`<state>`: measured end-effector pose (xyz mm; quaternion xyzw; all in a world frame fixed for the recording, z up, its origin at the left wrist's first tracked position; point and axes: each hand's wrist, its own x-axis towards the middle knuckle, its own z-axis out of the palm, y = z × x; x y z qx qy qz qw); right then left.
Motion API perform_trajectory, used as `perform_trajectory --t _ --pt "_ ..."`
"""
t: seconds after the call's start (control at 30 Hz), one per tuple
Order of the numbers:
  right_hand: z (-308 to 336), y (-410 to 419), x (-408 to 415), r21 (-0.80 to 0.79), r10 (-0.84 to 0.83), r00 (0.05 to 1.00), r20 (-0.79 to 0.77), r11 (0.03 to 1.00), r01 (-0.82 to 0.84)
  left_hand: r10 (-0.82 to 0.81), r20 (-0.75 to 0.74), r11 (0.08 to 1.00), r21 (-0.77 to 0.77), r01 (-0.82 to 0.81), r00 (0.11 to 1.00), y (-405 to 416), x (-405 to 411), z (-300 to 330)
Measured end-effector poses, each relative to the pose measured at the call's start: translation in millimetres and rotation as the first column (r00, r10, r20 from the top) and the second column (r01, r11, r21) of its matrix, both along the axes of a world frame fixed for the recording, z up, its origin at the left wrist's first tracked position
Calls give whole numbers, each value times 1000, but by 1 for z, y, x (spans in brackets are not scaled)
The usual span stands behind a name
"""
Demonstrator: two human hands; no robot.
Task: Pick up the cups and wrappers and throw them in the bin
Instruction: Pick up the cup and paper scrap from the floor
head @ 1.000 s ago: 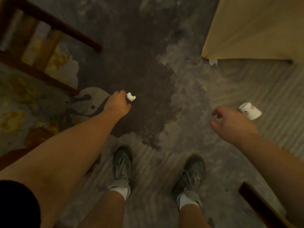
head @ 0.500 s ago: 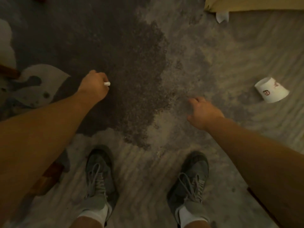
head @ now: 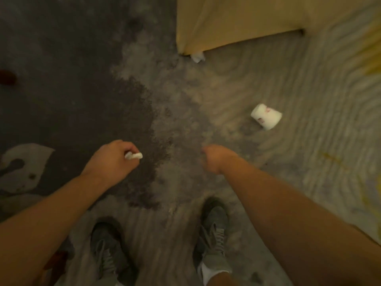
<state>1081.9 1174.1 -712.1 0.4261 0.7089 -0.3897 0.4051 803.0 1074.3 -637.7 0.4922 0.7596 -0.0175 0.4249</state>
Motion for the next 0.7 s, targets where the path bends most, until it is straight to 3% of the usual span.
perform_trajectory --t 0.13,0.33,0.7 --pt "42 33 54 185 -106 994 -33 977 110 -12 55 999 45 10 998 51 64 24" --pt "45 79 123 510 -94 995 -18 855 90 18 110 990 135 -33 994 103 141 20" --pt "-34 107 152 550 -180 981 68 827 113 -31 88 985 174 15 996 104 164 -30"
